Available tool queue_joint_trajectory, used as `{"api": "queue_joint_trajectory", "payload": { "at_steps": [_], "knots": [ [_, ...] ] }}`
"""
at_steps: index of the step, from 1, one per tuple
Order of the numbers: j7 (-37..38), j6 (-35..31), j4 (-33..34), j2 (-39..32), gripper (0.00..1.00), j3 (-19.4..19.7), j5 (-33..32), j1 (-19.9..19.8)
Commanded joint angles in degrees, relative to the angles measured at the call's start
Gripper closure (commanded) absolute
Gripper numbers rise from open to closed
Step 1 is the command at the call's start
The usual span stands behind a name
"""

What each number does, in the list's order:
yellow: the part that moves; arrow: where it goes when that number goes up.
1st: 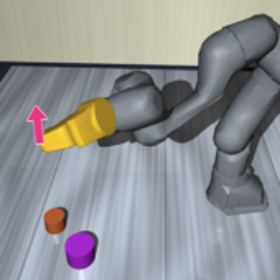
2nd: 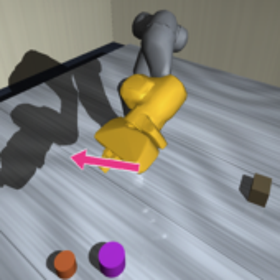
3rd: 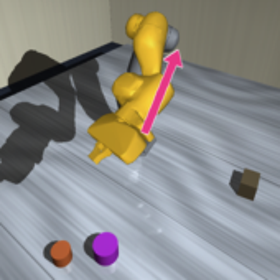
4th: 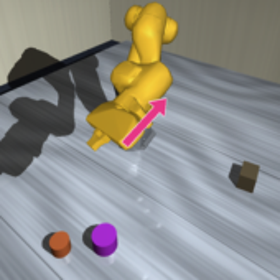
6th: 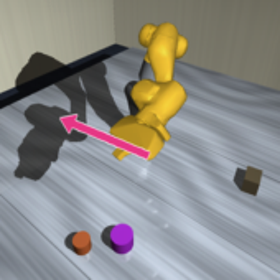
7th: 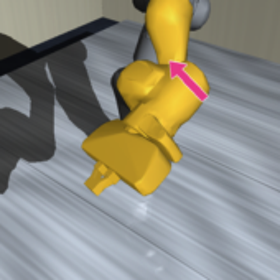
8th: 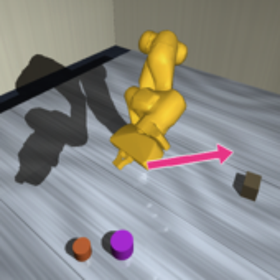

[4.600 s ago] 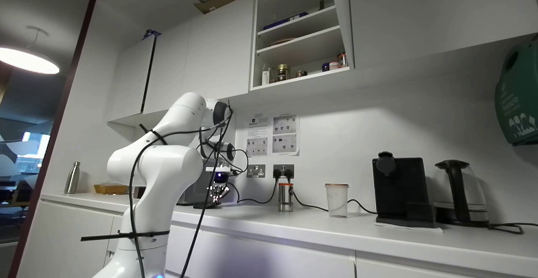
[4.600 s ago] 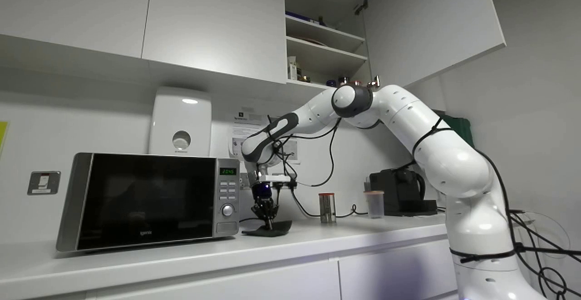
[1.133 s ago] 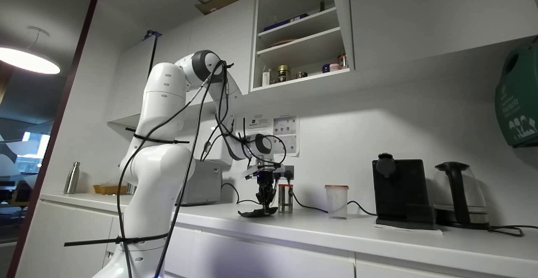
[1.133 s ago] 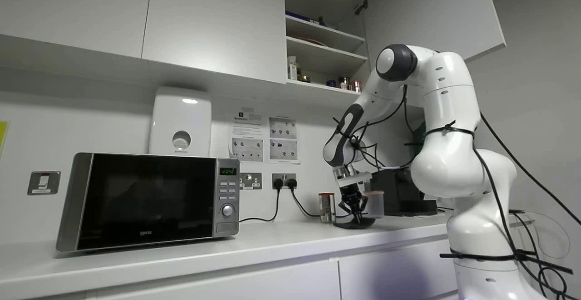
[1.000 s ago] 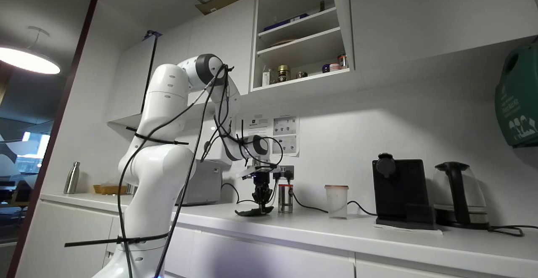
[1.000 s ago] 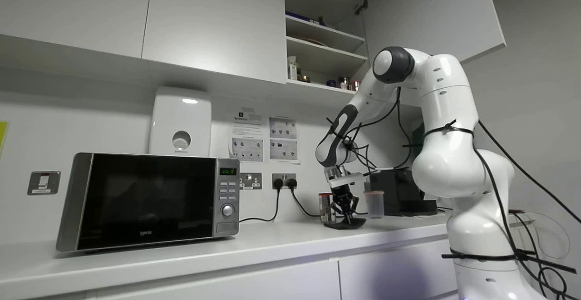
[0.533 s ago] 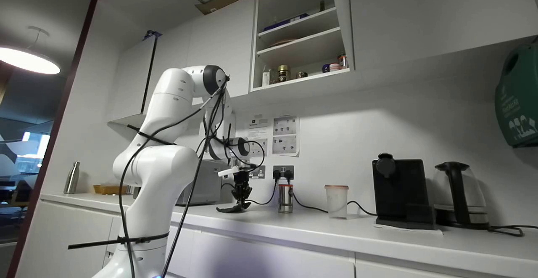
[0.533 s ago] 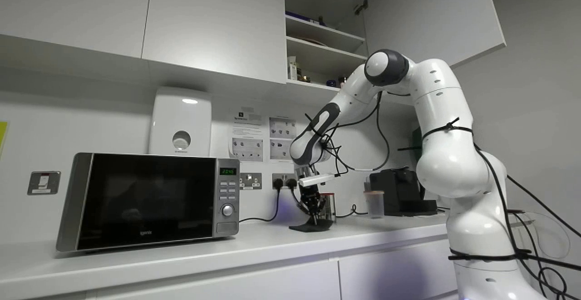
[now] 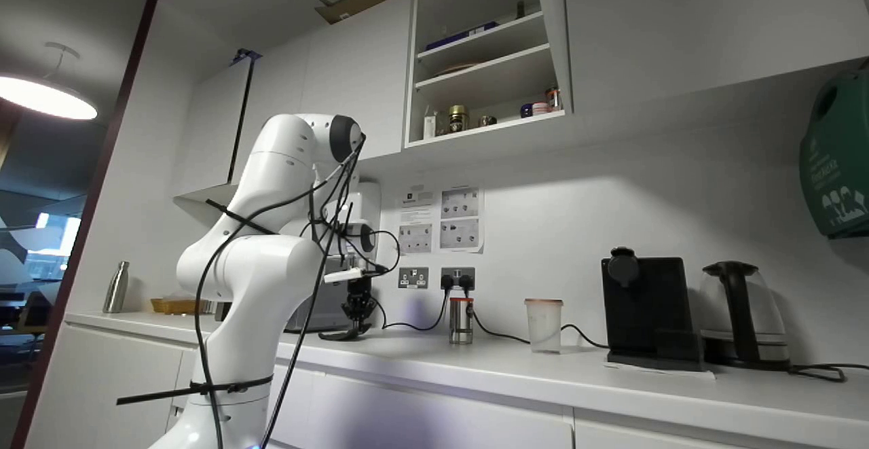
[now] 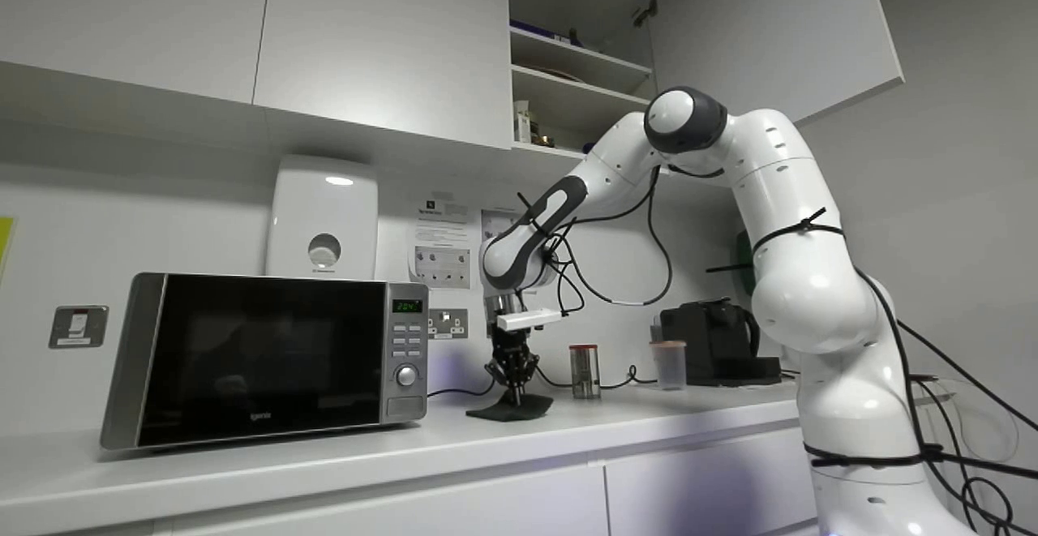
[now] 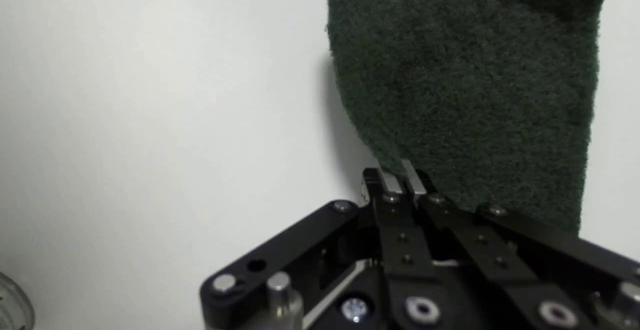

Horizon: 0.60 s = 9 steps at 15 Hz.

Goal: Wipe the counter with the towel

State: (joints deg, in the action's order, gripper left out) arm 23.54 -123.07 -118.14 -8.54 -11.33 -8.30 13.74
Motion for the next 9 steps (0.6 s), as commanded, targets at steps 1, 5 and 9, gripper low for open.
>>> {"api": "queue_joint_trajectory", "payload": {
  "at_steps": [1, 5, 9],
  "knots": [
    [-3.4, 1.7, 0.3, -0.2, 0.99, -0.4, 1.8, 0.6],
    [-3.9, 1.4, -4.6, 2.4, 0.99, 1.1, 1.8, -0.9],
    [-3.7, 1.1, -9.2, 6.1, 0.99, 3.8, 1.6, -3.5]
  ]
}}
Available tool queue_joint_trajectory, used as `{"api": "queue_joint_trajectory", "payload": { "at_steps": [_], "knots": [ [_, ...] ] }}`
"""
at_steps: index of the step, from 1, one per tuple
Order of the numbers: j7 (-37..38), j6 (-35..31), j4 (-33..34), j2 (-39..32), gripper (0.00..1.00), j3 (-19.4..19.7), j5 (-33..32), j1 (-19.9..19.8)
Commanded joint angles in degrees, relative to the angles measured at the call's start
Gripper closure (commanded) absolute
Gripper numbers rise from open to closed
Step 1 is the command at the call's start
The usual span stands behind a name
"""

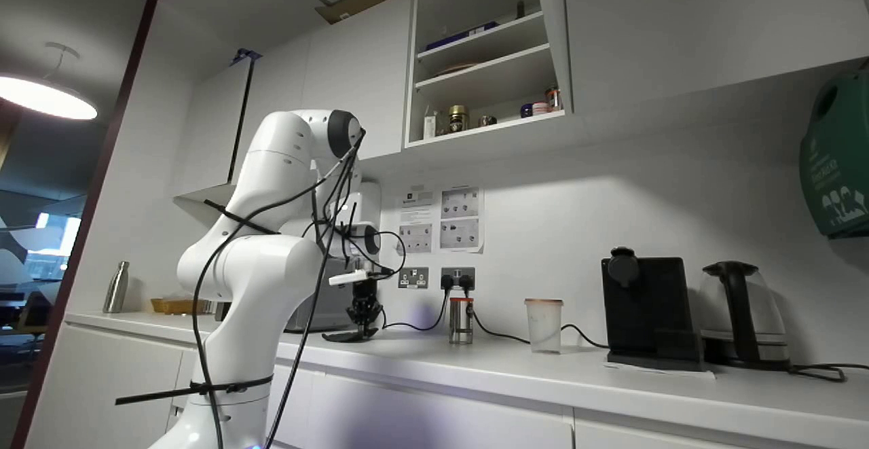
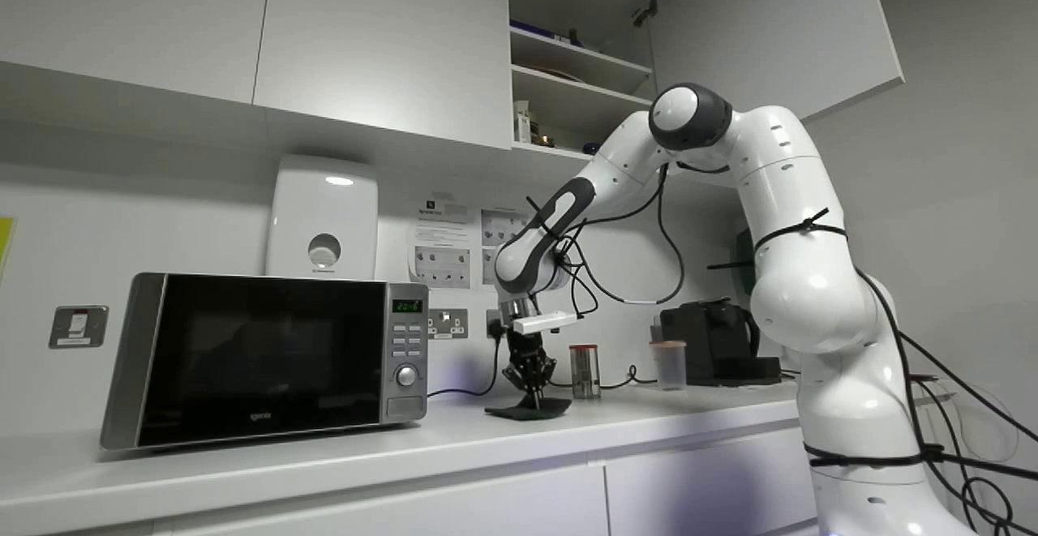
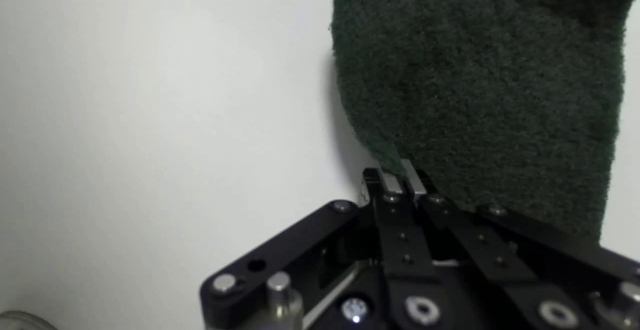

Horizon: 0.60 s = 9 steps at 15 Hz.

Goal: Wipe the counter with the towel

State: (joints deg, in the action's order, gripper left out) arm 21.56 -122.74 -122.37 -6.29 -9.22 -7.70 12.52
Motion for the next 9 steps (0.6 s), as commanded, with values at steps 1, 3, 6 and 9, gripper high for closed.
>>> {"api": "queue_joint_trajectory", "payload": {
  "at_steps": [1, 3, 6, 9],
  "knots": [
    [-1.7, 0.7, -6.3, 4.9, 0.99, 2.5, 1.0, -3.2],
    [-1.3, 0.8, -9.0, 7.1, 0.99, 4.2, 0.4, -5.1],
    [-1.1, 1.0, -12.8, 10.6, 0.99, 7.0, -0.5, -8.5],
    [-1.0, 1.6, -15.1, 13.3, 0.99, 9.4, -1.5, -11.8]
  ]
}}
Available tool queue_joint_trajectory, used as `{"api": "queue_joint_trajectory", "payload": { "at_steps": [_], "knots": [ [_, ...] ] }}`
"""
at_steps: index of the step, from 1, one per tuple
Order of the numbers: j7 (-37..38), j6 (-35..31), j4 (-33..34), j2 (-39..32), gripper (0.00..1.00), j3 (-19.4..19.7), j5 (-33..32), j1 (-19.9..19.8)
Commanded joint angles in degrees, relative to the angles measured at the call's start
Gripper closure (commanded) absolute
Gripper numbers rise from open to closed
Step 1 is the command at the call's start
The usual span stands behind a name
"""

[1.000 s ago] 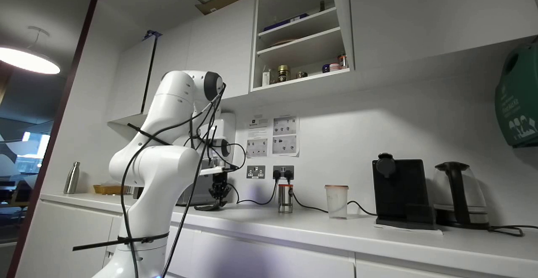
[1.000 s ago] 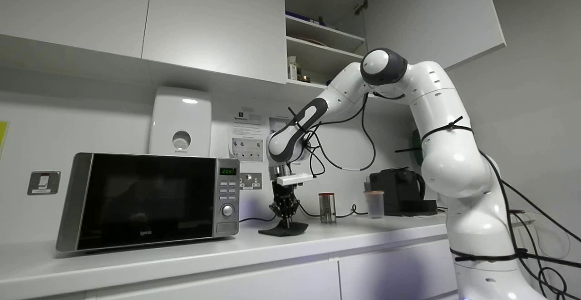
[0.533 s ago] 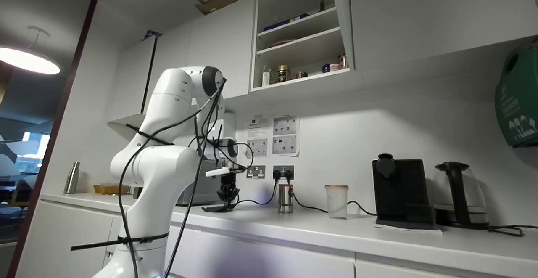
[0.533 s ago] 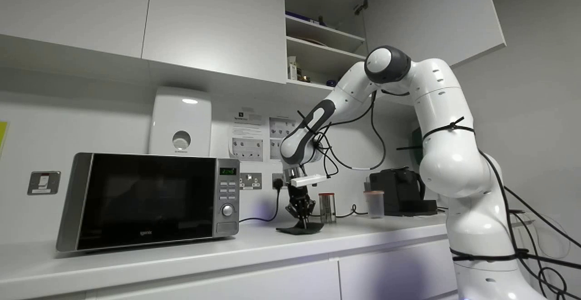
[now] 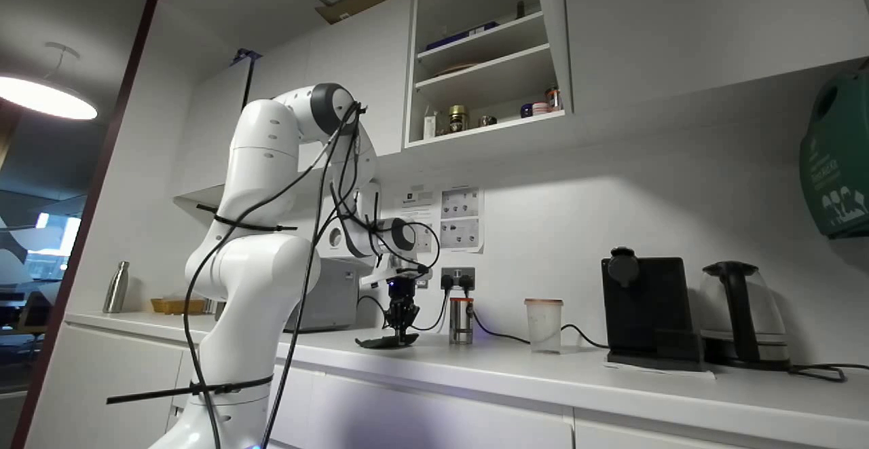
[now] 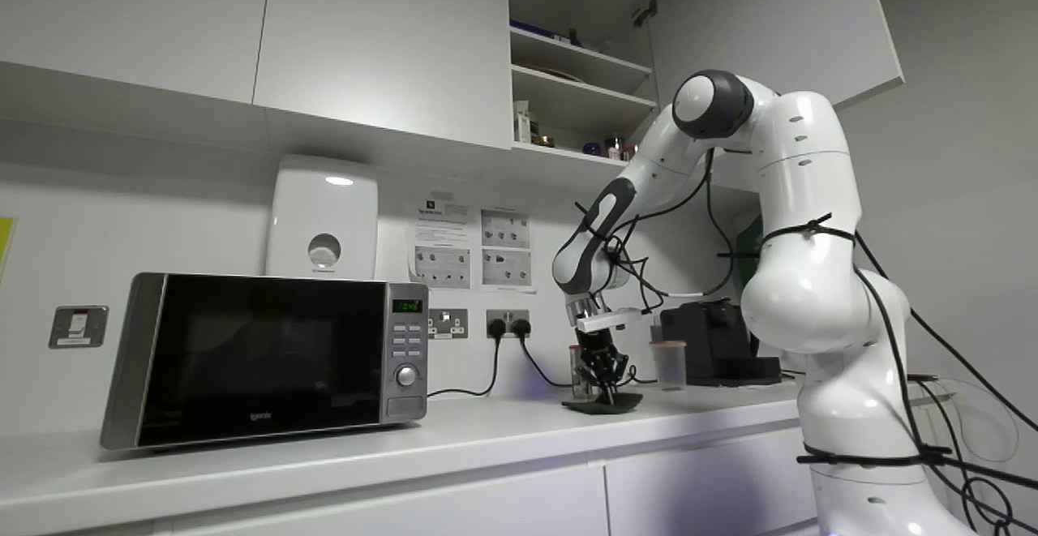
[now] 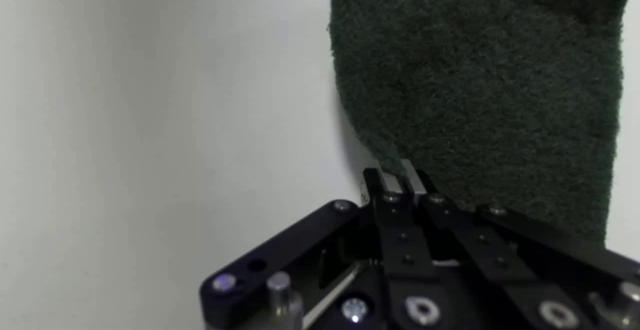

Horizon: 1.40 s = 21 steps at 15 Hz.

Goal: Wipe the counter with the towel

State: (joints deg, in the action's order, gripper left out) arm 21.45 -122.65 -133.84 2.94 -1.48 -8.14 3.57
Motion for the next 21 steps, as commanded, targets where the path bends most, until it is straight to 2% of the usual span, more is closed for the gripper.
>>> {"api": "queue_joint_trajectory", "payload": {
  "at_steps": [1, 5, 8, 16, 21],
  "knots": [
    [-0.9, 1.6, -4.2, 5.0, 0.99, 2.3, -1.3, -3.9],
    [-1.1, 2.2, -5.0, 6.4, 0.99, 3.3, -1.3, -6.2],
    [-1.0, 2.2, -4.7, 5.6, 0.99, 2.3, -0.4, -5.6],
    [-0.9, 2.1, -1.5, 1.4, 0.99, -5.2, 2.7, 1.4],
    [-1.0, 2.7, 4.1, -2.2, 0.99, -10.6, 4.0, 6.9]
  ]
}}
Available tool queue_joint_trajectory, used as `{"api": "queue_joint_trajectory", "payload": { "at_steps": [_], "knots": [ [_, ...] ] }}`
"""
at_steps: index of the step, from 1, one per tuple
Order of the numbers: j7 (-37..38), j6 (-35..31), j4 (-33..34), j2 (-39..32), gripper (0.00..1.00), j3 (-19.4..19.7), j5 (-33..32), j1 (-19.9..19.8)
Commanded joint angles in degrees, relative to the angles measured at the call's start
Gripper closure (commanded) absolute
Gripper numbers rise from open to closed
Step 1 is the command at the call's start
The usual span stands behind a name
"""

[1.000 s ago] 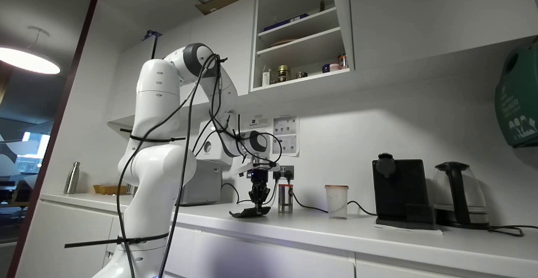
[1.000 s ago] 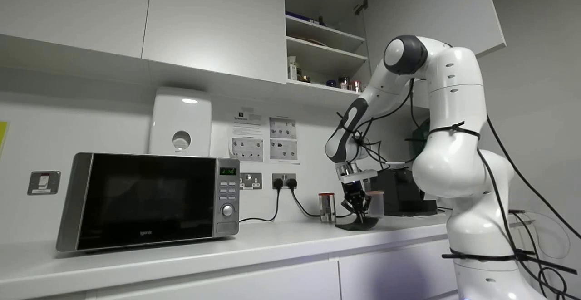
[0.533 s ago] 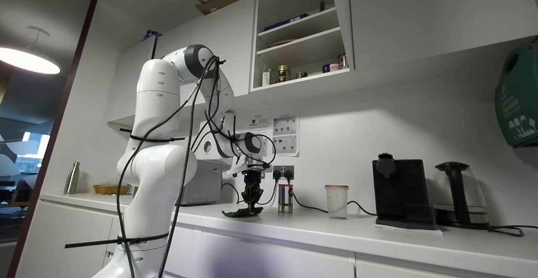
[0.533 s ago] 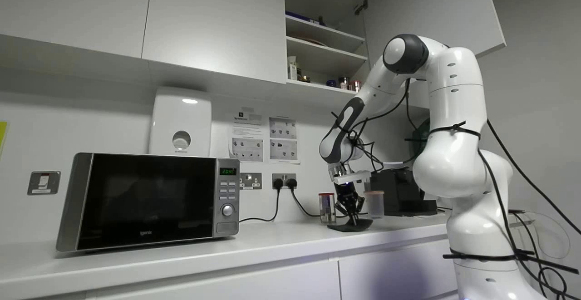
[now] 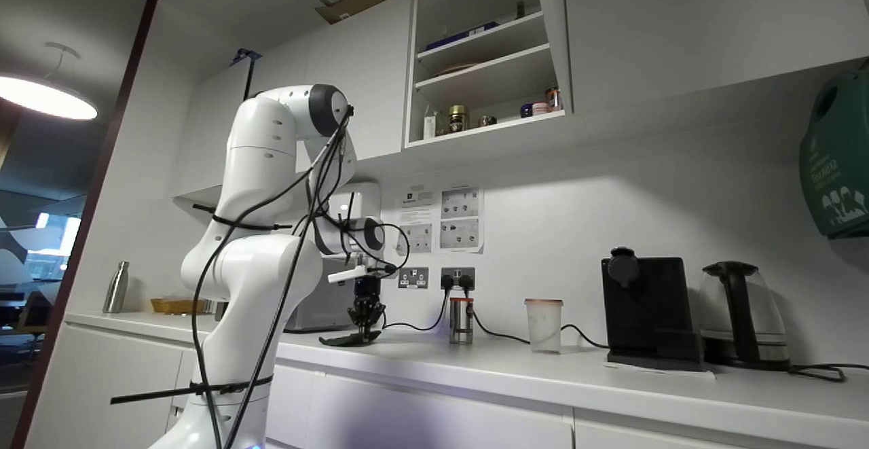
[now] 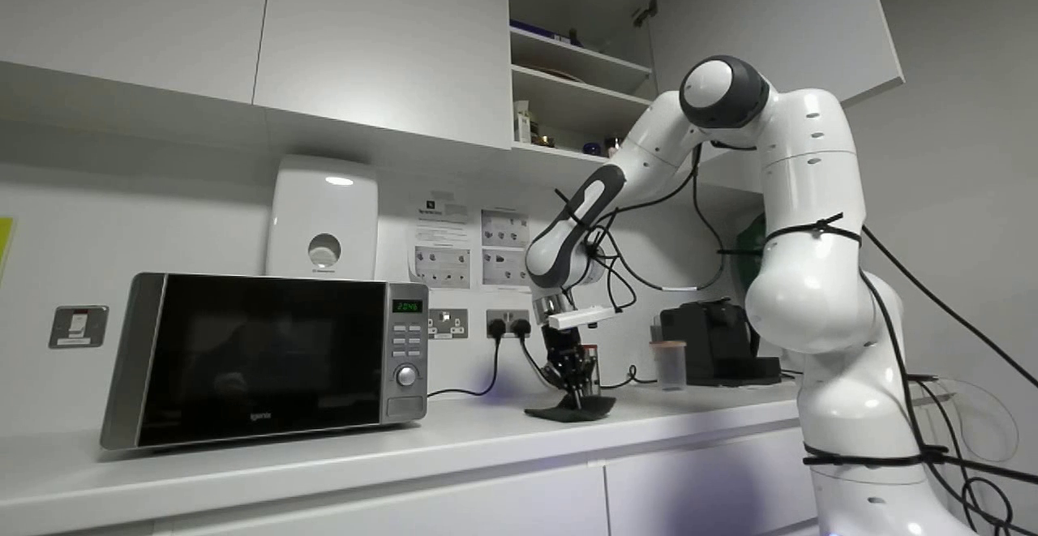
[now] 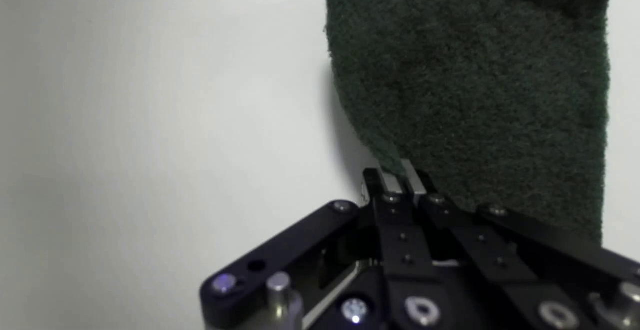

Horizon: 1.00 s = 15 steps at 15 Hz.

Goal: Wipe the counter with the towel

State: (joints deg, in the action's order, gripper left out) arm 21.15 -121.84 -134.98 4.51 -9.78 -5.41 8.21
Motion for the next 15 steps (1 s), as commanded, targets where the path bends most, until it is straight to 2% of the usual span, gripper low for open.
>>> {"api": "queue_joint_trajectory", "payload": {
  "at_steps": [1, 4, 7, 15],
  "knots": [
    [-0.7, 2.0, 6.7, -4.6, 0.99, -3.2, 1.1, 3.2],
    [-1.0, 2.3, 10.1, -6.9, 0.99, -4.7, 0.4, 5.3],
    [-1.7, 2.2, 11.1, -7.9, 0.99, -4.4, 0.7, 5.7],
    [-1.5, 2.0, 5.0, -5.6, 0.99, 1.2, 0.6, 1.5]
  ]
}}
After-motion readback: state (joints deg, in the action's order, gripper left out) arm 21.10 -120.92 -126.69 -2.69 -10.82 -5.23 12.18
